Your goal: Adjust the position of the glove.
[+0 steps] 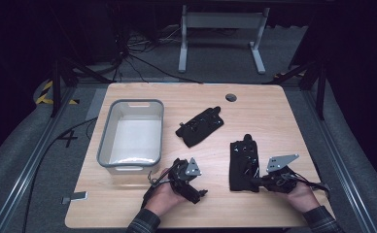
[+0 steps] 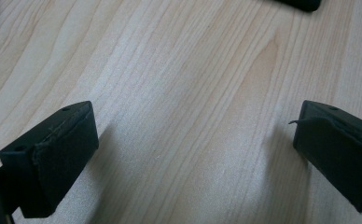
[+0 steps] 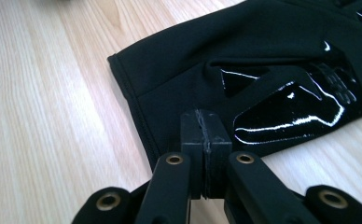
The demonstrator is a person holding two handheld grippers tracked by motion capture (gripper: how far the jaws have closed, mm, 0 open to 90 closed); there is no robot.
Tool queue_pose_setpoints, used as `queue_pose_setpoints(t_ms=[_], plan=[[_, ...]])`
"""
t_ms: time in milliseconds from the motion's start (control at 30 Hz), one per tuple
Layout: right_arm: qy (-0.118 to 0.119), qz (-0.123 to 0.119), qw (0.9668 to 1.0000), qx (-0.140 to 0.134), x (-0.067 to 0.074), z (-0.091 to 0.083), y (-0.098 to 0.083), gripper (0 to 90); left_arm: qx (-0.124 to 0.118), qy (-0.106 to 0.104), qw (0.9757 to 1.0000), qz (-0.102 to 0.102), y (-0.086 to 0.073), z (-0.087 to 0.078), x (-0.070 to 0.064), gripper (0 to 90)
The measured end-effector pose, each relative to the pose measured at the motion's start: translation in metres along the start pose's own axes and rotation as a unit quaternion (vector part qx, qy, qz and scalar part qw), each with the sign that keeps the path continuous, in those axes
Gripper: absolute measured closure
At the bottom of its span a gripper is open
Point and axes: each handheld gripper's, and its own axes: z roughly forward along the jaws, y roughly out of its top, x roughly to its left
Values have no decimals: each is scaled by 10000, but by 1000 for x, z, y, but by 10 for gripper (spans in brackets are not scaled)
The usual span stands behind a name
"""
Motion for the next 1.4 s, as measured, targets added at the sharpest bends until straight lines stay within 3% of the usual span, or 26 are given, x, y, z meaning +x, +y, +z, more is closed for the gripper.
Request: queue_pose_setpoints(t_ms=[233, 300, 467, 667, 833, 1067, 1400], plan=[[-32, -57, 10000, 28, 1, -7, -5, 900, 1, 0, 10000, 0, 0, 0, 0, 2], [-197, -55, 9996, -206, -3, -15, 2, 900, 4, -1, 10000, -9, 0, 0, 0, 2], [-373, 44, 9988, -317, -16, -17, 14, 900, 4, 1, 10000, -5, 0, 0, 0, 2], [-615, 115, 9977, -253, -37, -4, 31, 900, 9, 2, 10000, 2, 1, 0, 1, 2], [-629, 216, 9975, -233, -48, 7, 36, 900, -5, 5, 10000, -5, 0, 0, 0, 2], [-648, 182, 9977, -61, -49, 20, 34, 900, 7, 3, 10000, -5, 0, 0, 0, 2], [-421, -59, 9991, 8, -35, 17, 29, 900, 3, 9, 10000, -10, 0, 0, 0, 2]])
